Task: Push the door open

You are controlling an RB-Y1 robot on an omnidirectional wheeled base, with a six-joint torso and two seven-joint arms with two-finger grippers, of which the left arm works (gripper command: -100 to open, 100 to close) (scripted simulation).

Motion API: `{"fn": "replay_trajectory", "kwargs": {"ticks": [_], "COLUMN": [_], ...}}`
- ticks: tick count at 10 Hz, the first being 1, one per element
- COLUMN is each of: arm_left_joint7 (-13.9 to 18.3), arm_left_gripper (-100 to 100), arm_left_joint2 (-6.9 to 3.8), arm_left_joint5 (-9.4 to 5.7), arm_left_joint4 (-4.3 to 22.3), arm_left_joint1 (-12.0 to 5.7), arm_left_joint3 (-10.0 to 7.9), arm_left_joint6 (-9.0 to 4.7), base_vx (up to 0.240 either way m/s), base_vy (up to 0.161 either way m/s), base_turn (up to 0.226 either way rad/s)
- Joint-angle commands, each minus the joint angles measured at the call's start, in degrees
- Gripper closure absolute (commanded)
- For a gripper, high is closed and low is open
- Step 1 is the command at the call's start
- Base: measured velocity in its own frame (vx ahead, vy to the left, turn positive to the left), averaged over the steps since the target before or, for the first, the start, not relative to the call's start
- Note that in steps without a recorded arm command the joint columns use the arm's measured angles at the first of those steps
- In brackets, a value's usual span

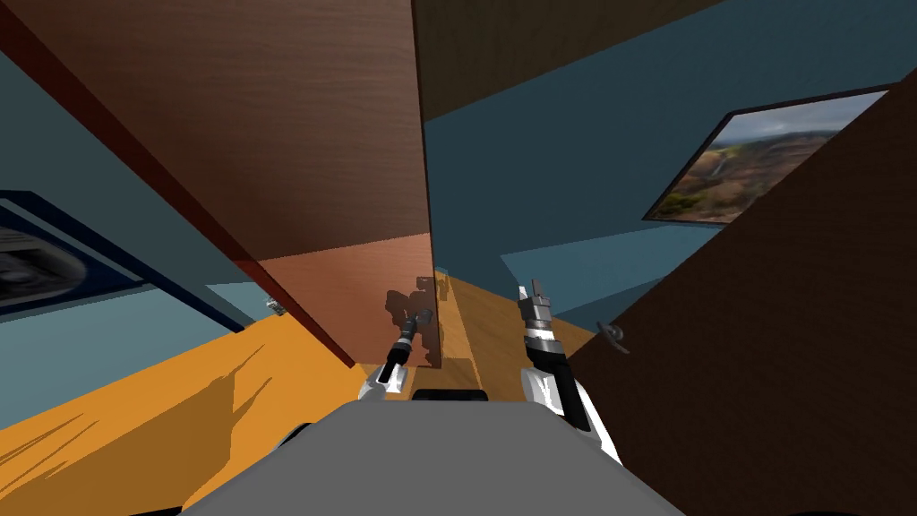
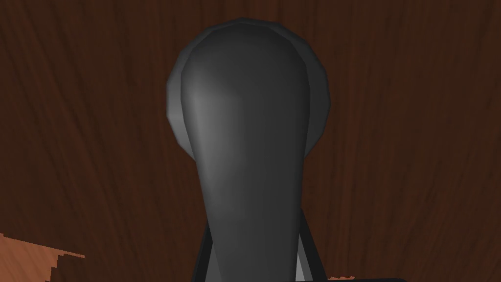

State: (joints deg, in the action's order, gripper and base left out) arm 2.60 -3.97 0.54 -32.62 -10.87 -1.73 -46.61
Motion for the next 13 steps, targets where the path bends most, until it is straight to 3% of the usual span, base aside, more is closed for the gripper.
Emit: {"fn": "replay_trajectory", "kwargs": {"ticks": [1, 7, 9, 13], "arm_left_joint7": [-0.1, -1.5, -1.7, -2.4], "arm_left_gripper": [100, 100, 100, 100], "arm_left_joint2": [-0.02, 1.19, 0.16, -0.25], "arm_left_joint5": [-0.13, -1.87, -2.36, -3.47], "arm_left_joint4": [-1.7, -1.5, -1.2, -1.2], "arm_left_joint1": [0.55, 0.47, 0.56, 0.58], "arm_left_joint3": [-0.27, -3.41, -4.34, -6.19], "arm_left_joint6": [0.67, 0.8, 0.67, 0.67], "base_vx": [0.101, 0.129, 0.081, 0.169], "base_vy": [-0.067, -0.084, -0.023, -0.075], "base_turn": [0.034, 0.057, 0.037, 0.044]}}
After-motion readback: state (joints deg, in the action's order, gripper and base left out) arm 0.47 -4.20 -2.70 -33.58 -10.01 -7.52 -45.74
